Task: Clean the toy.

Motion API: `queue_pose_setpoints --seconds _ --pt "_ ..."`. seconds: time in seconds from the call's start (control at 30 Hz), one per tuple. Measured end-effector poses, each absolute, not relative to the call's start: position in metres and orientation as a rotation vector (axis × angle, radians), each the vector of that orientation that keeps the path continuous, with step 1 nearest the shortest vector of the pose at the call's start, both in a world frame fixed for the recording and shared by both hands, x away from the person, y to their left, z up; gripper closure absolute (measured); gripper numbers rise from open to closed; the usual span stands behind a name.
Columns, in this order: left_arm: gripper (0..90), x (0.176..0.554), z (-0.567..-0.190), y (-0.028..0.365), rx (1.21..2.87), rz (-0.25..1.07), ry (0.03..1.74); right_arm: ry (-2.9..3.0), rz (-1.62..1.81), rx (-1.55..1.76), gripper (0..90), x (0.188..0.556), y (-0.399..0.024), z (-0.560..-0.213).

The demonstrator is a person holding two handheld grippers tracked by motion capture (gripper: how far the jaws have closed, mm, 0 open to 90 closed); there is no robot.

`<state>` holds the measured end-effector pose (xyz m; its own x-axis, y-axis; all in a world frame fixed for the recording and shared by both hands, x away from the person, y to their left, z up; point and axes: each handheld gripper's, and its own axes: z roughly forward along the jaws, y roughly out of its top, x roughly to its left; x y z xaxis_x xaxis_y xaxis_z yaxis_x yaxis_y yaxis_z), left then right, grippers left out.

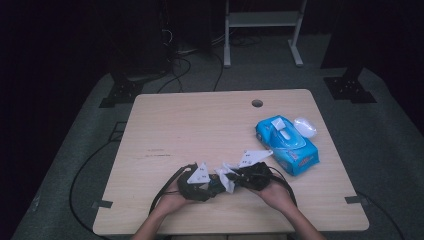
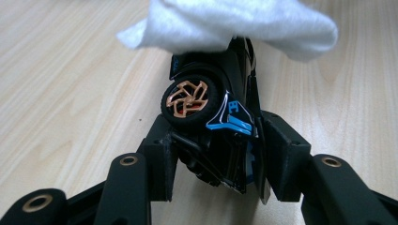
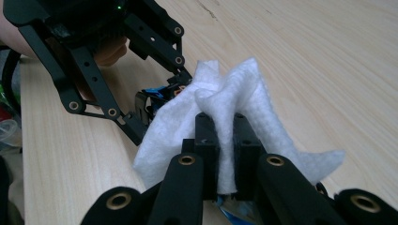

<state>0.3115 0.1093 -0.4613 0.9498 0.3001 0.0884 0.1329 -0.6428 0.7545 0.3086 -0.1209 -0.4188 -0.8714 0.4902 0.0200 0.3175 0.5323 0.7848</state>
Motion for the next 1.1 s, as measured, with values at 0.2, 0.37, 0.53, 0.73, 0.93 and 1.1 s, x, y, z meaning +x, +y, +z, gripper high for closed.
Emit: queue_pose_setpoints --seconds 0.2,0.37,0.53,0.73,0.93,1.1 --pt "47.1 0.315 -0.459 0.112 2.217 0.147 0.343 2.577 1.252 0.680 83.5 0.304 -0.125 -0.421" --pt "54.8 0.314 -0.460 0.111 2.211 0.137 0.322 2.575 1.251 0.683 83.5 0.304 -0.126 -0.421" --pt "57.8 0.314 -0.461 0.111 2.204 0.132 0.300 2.572 1.260 0.668 83.5 0.304 -0.119 -0.419" --pt "57.9 0.313 -0.460 0.110 2.213 0.143 0.284 2.584 1.253 0.621 83.5 0.301 -0.106 -0.419" --pt "58.0 0.313 -0.461 0.111 2.206 0.133 0.297 2.554 1.267 0.657 83.4 0.299 -0.113 -0.422" --pt "58.0 0.314 -0.461 0.111 2.205 0.131 0.294 2.556 1.277 0.634 83.3 0.297 -0.113 -0.423"
